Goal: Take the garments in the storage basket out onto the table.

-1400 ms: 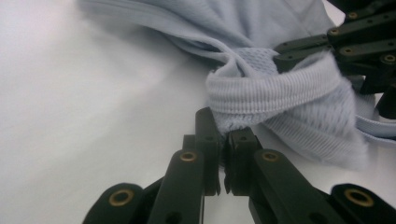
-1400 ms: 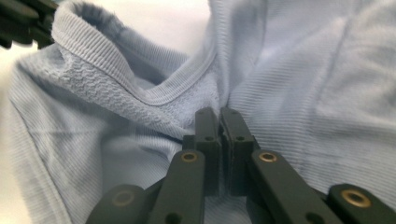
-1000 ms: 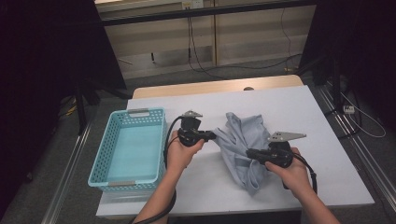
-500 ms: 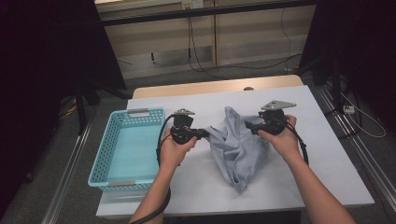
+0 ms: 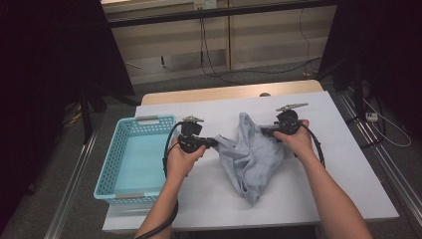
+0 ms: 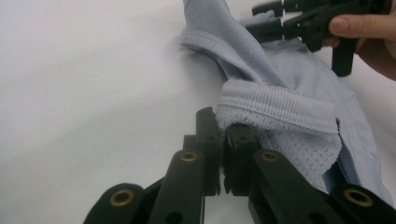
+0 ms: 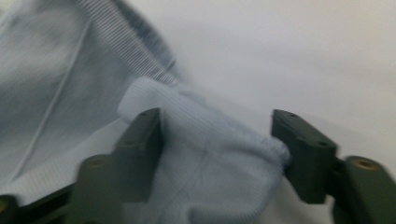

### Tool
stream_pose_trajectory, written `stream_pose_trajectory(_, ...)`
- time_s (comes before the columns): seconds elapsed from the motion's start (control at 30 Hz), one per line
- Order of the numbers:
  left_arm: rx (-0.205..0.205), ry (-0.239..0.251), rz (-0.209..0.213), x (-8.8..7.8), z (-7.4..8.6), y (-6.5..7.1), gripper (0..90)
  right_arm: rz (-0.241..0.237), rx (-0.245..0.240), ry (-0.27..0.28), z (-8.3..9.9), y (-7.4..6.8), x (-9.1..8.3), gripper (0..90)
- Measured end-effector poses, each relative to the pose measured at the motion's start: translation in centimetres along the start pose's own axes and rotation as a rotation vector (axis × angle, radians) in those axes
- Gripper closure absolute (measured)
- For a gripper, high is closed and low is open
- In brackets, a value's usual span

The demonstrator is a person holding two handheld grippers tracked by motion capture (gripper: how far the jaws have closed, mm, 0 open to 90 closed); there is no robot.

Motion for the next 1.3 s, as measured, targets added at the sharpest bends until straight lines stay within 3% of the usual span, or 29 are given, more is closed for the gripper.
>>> stream_pose_trajectory(0.03,-0.003,0.005,-0.001,-0.1,-0.1,0.0,86.6,-0.019,0.03,-0.009,0.4,0.0,0.0,53.8)
stream_pose_trajectory(0.07,-0.002,0.011,-0.006,-0.1,-0.3,0.0,86.6,-0.062,0.063,0.019,0.6,-0.1,-0.2,69.3)
stream_pose_trajectory(0.1,-0.002,0.009,-0.011,-0.2,-0.4,-0.1,86.6,-0.093,0.072,0.039,0.7,-0.4,-0.5,71.2)
stream_pose_trajectory(0.17,-0.006,0.017,-0.019,-0.2,-0.7,-0.2,86.6,-0.086,0.08,0.048,1.0,-0.7,-1.2,74.4)
stream_pose_trajectory(0.37,-0.01,0.048,-0.057,-0.7,-2.1,-0.5,86.6,-0.099,0.07,0.065,2.6,-2.3,-4.2,75.4)
stream_pose_trajectory(0.57,-0.009,0.053,-0.066,-0.7,-2.4,-0.3,86.6,-0.127,0.012,0.062,4.8,-4.8,-7.2,74.9)
stream_pose_trajectory(0.67,-0.006,0.055,-0.05,-0.4,-2.1,0.2,86.6,-0.096,-0.032,0.076,5.5,-5.1,-8.0,70.1)
stream_pose_trajectory(0.7,0.002,0.055,-0.049,-0.3,-2.0,0.3,86.6,-0.08,-0.031,0.08,5.4,-4.9,-8.2,64.8)
stream_pose_trajectory(0.8,0.008,0.058,-0.048,-0.4,-2.0,0.7,86.6,-0.044,-0.031,0.124,4.3,-3.8,-8.9,54.7)
stream_pose_trajectory(0.87,0.012,0.057,-0.047,-0.4,-2.1,0.7,86.6,0.001,-0.042,0.145,3.0,-3.3,-9.1,40.8)
stream_pose_trajectory(0.93,0.014,0.053,-0.054,-0.3,-2.0,0.7,86.6,0.006,-0.033,0.18,1.6,-3.1,-8.9,43.5)
stream_pose_trajectory(1.0,0.011,0.053,-0.052,-0.2,-1.9,0.8,86.6,0.012,-0.025,0.19,0.4,-3.1,-8.2,36.6)
stream_pose_trajectory(1.1,0.025,0.038,-0.049,-0.1,-1.7,0.9,86.6,0.007,-0.011,0.177,-1.1,-3.0,-6.5,36.8)
stream_pose_trajectory(1.17,0.031,0.042,-0.051,-0.1,-1.7,1.1,86.6,0.03,-0.033,0.16,-2.0,-3.1,-5.4,34.8)
stream_pose_trajectory(1.2,0.037,0.033,-0.047,-0.1,-1.7,1.2,86.6,0.01,-0.025,0.163,-2.6,-3.4,-4.8,35.5)
stream_pose_trajectory(1.3,0.034,0.034,-0.045,-0.1,-1.6,1.1,86.6,0.008,-0.012,0.139,-3.8,-3.5,-3.2,34.2)
Point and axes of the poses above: each handheld gripper's, and its own axes: x roughly forward along the jaws, z roughly out of its underside, y roughly to its right, the point moved 6 cm from there along x, roughly forward along the jaws, and after that the axes turned 13 degrees about -x, right-handed, at the moved point
